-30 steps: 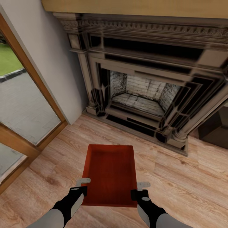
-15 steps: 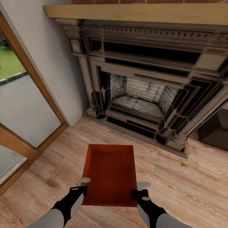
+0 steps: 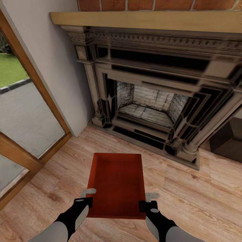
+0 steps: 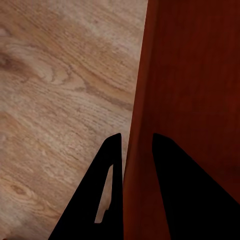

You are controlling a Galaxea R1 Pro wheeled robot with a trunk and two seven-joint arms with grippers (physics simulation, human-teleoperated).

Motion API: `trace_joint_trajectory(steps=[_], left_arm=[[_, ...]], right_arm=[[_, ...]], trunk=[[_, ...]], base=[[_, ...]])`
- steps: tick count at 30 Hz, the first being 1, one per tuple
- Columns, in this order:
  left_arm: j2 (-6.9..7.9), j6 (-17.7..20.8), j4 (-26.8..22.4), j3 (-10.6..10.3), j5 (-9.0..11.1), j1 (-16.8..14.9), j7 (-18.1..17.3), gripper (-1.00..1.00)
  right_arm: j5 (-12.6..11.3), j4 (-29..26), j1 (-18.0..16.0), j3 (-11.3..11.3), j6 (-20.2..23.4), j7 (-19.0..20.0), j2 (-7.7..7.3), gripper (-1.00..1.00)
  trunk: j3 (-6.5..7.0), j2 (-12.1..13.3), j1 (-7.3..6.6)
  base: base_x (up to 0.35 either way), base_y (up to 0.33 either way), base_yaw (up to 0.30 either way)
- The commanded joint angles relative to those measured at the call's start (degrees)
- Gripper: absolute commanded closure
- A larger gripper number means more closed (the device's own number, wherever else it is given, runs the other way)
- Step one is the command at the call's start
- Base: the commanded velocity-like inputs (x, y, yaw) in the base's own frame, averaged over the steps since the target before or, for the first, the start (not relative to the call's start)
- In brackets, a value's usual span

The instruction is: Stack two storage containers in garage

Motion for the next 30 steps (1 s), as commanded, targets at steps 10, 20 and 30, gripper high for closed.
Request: trace_joint_trajectory(steps=[10,20,30], left_arm=[[0.16,0.39,-0.33,0.32,-0.88,-0.06,0.66,1.0],[0.16,0.38,-0.35,0.32,-0.88,-0.05,0.66,1.0],[0.18,0.32,-0.3,0.32,-0.87,-0.07,0.66,1.0]], right_arm=[[-0.97,0.83,-0.03,-0.68,-0.33,-0.36,-0.06,1.0],[-0.95,0.83,-0.03,-0.68,-0.33,-0.33,-0.06,1.0],[-0.9,0.83,-0.03,-0.68,-0.03,-0.32,-0.1,1.0]], trunk=[[0.86,-0.03,0.0],[1.76,-0.03,0.0],[2.41,-0.03,0.0]], base=[[0.0,0.0,-0.085],[0.0,0.0,-0.108],[0.0,0.0,-0.09]])
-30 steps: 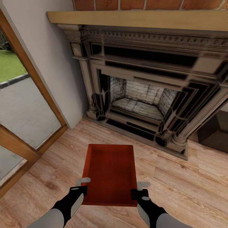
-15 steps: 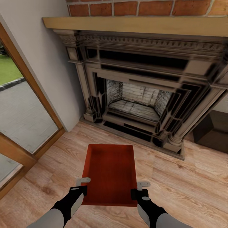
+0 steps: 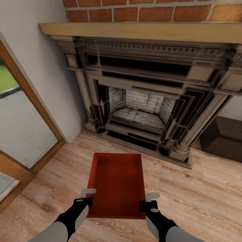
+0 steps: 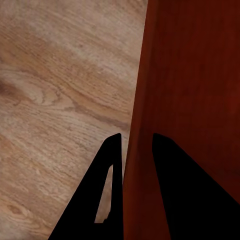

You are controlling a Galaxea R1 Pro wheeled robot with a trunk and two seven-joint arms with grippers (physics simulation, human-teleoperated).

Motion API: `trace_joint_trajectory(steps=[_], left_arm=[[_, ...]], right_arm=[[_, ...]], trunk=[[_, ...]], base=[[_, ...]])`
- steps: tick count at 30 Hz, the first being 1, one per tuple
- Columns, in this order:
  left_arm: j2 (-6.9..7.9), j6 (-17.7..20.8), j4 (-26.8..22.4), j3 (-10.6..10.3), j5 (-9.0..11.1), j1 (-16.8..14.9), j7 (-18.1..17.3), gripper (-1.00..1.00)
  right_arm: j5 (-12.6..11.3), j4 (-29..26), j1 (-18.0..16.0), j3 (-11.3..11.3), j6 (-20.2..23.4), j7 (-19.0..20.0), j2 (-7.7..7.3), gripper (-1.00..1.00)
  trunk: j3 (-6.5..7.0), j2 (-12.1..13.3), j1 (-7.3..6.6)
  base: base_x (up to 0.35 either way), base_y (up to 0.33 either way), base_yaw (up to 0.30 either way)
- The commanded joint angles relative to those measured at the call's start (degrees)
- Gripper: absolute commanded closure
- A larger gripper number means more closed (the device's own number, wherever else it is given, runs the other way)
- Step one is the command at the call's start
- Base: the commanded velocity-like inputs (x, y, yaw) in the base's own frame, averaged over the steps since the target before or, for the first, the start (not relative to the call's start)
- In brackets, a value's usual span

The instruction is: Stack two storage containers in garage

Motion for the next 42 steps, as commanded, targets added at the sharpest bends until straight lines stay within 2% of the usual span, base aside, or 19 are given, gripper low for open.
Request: trace_joint_trajectory(steps=[1,9,29,42], left_arm=[[0.15,0.34,-0.35,0.39,-1.12,-0.04,0.64,1.0],[0.1,0.33,0.0,0.36,-1.07,-0.04,0.63,1.0],[0.08,0.33,0.14,0.37,-1.04,-0.06,0.59,1.0],[0.09,0.33,0.1,0.34,-1.01,-0.02,0.56,1.0]], right_arm=[[-1.02,1.02,-0.03,-0.62,-0.28,-0.37,-0.09,1.0],[-1.02,0.98,-0.03,-0.61,-0.21,-0.37,-0.12,1.0],[-1.1,0.85,-0.03,-0.66,-0.15,-0.37,-0.12,1.0],[-1.1,0.76,-0.03,-0.72,-0.24,-0.45,-0.12,1.0]], trunk=[[-0.03,-0.03,0.0],[-0.02,-0.03,0.0],[-0.02,-0.03,0.0],[0.27,-0.03,0.0]], base=[[0.0,0.0,-0.011],[-0.031,-0.032,-0.002],[-0.209,-0.196,0.0],[-0.012,-0.013,-0.055]])
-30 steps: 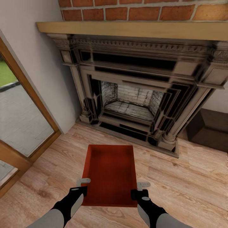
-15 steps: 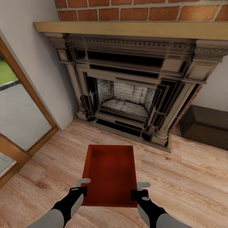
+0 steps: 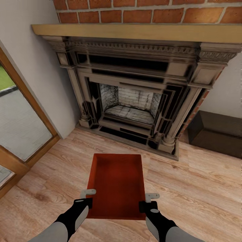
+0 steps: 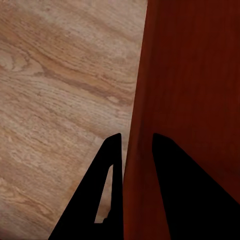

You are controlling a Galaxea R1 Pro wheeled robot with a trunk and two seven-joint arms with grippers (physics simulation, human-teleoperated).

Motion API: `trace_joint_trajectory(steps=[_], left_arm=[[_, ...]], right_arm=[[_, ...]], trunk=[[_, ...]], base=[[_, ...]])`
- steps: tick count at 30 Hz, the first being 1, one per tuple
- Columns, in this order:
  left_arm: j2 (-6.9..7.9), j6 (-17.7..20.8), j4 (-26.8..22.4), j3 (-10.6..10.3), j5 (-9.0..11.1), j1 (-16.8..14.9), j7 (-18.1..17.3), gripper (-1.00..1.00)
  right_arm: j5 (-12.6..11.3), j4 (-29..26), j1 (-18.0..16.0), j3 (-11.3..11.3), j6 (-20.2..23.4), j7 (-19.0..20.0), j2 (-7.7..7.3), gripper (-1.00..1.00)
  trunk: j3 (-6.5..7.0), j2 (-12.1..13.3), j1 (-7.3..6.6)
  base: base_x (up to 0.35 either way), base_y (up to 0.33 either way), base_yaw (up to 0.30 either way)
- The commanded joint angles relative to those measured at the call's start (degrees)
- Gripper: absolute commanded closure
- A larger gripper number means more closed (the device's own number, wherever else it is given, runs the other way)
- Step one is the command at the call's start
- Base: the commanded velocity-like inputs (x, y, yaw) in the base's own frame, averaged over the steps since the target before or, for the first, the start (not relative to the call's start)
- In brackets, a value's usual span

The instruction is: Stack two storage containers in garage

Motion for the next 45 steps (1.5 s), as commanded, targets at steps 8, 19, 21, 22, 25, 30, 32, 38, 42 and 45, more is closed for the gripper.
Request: trace_joint_trajectory(steps=[8,19,21,22,25,30,32,38,42,45], left_arm=[[0.09,0.4,-0.38,0.27,-0.97,-0.08,0.66,1.0],[0.17,0.4,-0.38,0.31,-0.96,-0.09,0.66,1.0],[0.18,0.4,-0.38,0.31,-0.96,-0.09,0.66,1.0],[0.18,0.39,-0.38,0.31,-0.96,-0.07,0.66,1.0],[0.18,0.38,-0.34,0.32,-1.03,-0.08,0.66,1.0],[0.25,0.33,-0.3,0.32,-1.05,-0.06,0.66,1.0],[0.21,0.32,-0.28,0.32,-1.05,-0.06,0.63,1.0],[0.2,-1.44,-0.22,0.32,-0.87,-0.07,0.58,1.0],[0.22,-3.23,-0.13,0.32,-0.8,-0.08,0.58,1.0],[0.27,-3.51,-0.12,0.36,-0.79,-0.09,0.44,1.0]], right_arm=[[-1.13,0.33,-0.03,-0.8,-0.32,-0.39,-0.18,1.0],[-1.2,0.33,-0.03,-0.8,-0.32,-0.39,-0.25,1.0],[-1.21,0.33,-0.03,-0.8,-0.32,-0.39,-0.23,1.0],[-1.21,0.34,-0.03,-0.8,-0.32,-0.39,-0.21,1.0],[-1.22,0.36,-0.03,-0.8,-0.32,-0.39,-0.19,1.0],[-1.22,0.36,-0.03,-0.83,-0.32,-0.39,-0.19,1.0],[-1.22,0.39,-0.03,-0.82,-0.32,-0.4,-0.18,1.0],[-1.22,0.42,-0.03,-0.84,-0.32,-0.39,-0.16,1.0],[-1.22,0.42,-0.03,-0.83,-0.32,-0.39,-0.14,1.0],[-1.22,0.42,-0.03,-0.81,-0.32,-0.39,-0.03,1.0]], trunk=[[0.53,-0.03,0.0],[1.13,-0.03,0.0],[1.16,-0.03,0.0],[1.21,-0.03,0.0],[1.42,-0.03,0.0],[1.86,-0.03,0.0],[2.04,-0.03,0.0],[2.58,-0.03,0.0],[2.94,-0.03,0.0],[3.21,-0.03,0.0]], base=[[0.0,0.0,-0.145],[0.0,0.0,-0.104],[0.0,0.0,-0.011],[0.0,0.0,-0.006],[0.0,0.0,-0.003],[0.0,0.0,0.0],[0.0,0.0,0.0],[0.0,0.0,0.0],[0.0,0.0,0.0],[0.0,0.0,0.0]])
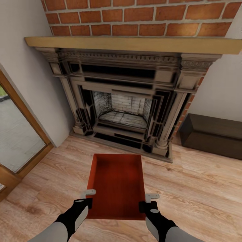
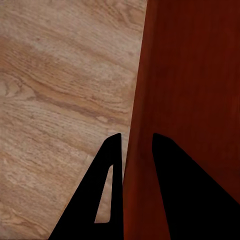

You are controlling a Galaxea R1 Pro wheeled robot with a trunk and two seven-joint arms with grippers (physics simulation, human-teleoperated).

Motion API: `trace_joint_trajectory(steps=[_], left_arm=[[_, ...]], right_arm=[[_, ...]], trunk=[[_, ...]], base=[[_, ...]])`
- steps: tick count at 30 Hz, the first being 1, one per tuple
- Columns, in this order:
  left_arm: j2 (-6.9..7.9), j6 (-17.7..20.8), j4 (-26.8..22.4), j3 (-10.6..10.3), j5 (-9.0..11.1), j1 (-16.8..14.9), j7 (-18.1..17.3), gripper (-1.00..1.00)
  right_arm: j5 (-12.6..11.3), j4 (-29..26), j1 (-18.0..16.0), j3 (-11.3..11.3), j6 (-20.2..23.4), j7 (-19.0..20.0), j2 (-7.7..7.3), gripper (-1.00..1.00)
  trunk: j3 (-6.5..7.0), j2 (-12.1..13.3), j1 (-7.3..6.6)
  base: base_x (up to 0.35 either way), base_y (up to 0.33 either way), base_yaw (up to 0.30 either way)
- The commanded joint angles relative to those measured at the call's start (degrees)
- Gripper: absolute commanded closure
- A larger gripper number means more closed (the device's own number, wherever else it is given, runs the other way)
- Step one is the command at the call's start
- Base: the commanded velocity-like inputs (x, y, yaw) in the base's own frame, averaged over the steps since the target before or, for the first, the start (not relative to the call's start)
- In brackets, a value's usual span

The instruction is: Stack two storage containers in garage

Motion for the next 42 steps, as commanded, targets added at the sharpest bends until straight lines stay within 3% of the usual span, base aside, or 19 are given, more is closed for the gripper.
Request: trace_joint_trajectory(steps=[1,42], left_arm=[[0.22,-3.66,-0.29,0.37,-0.71,-0.06,0.51,1.0],[0.27,-3.72,-0.28,0.4,-0.62,-0.05,0.21,1.0]], right_arm=[[-1.2,0.26,-0.01,-0.82,-0.32,-0.33,-0.09,1.0],[-1.2,0.26,-0.01,-0.91,-0.32,-0.33,-0.27,1.0]], trunk=[[0.05,-0.03,0.0],[3.76,-0.03,0.0]], base=[[0.0,0.0,0.0],[0.0,0.0,0.0]])
